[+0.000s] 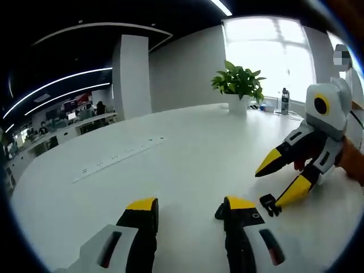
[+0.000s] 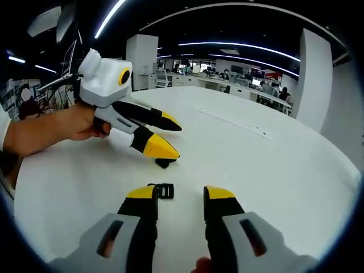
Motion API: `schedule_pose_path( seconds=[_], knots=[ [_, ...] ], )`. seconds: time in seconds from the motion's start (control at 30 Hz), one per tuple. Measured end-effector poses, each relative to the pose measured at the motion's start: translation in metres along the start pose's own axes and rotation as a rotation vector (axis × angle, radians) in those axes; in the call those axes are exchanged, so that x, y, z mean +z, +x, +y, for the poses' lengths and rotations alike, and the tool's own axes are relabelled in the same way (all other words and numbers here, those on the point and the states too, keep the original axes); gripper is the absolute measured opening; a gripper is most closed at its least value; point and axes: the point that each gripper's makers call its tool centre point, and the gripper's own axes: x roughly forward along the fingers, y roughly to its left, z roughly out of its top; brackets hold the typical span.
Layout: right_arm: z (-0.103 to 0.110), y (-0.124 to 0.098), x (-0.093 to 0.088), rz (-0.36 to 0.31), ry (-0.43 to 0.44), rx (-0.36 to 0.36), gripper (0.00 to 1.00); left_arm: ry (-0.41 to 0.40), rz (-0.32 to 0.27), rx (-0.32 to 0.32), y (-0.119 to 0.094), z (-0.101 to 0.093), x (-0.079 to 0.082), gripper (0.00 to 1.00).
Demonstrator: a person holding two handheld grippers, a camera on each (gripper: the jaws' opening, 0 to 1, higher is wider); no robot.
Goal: Snap the two parts of the plastic buckle together until the buckle closes and remains connected.
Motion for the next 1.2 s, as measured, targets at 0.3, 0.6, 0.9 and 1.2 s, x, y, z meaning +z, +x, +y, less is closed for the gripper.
schedule_pose_path(
  seconds=[0.3, 0.6, 0.9, 1.2],
  knots=[
    [0.003, 0.000, -0.001, -0.003, 0.001, 0.001, 0.32, -0.002, 0.003, 0.002, -0.002, 0.003, -0.002, 0.46],
    [0.005, -0.001, 0.000, -0.002, -0.001, 0.001, 0.32, -0.034, -0.007, 0.013, -0.011, 0.010, -0.008, 0.46],
    [0.008, -0.004, -0.002, -0.005, 0.003, 0.000, 0.32, -0.038, -0.009, 0.018, -0.028, 0.005, -0.016, 0.46],
    [0.011, -0.004, -0.002, -0.008, 0.009, 0.003, 0.32, -0.044, -0.013, 0.022, -0.043, 0.005, -0.021, 0.46]
  ],
)
